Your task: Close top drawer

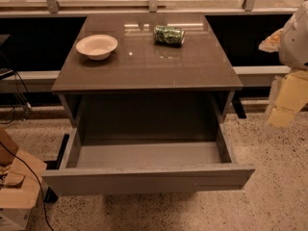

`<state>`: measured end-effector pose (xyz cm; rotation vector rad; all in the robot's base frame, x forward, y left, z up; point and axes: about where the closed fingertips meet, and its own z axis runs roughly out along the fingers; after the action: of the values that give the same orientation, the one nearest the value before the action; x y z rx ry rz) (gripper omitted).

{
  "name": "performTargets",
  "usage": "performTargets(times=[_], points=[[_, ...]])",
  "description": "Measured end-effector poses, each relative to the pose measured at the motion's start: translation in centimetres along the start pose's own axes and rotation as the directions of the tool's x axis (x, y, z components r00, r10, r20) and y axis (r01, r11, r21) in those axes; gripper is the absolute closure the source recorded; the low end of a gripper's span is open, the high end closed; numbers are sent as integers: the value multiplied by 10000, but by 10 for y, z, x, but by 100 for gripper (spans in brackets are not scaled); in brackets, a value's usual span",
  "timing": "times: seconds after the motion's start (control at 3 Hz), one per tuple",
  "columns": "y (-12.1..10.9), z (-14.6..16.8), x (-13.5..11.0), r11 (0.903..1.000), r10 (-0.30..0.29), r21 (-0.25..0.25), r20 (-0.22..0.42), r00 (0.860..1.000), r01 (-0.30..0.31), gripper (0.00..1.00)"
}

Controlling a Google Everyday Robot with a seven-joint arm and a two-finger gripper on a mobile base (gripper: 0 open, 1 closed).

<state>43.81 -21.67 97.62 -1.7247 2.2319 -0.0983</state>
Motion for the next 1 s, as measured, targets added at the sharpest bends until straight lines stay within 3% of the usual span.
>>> performTargets(times=[0.33, 0.67, 1.0], points=[[0, 0, 0, 10000, 0, 0, 0, 10000, 0, 0], [0, -2, -1, 10000, -14, 97, 32, 10000, 14, 15], [11, 7, -6, 9994, -343, -81, 83, 9994, 344, 38]])
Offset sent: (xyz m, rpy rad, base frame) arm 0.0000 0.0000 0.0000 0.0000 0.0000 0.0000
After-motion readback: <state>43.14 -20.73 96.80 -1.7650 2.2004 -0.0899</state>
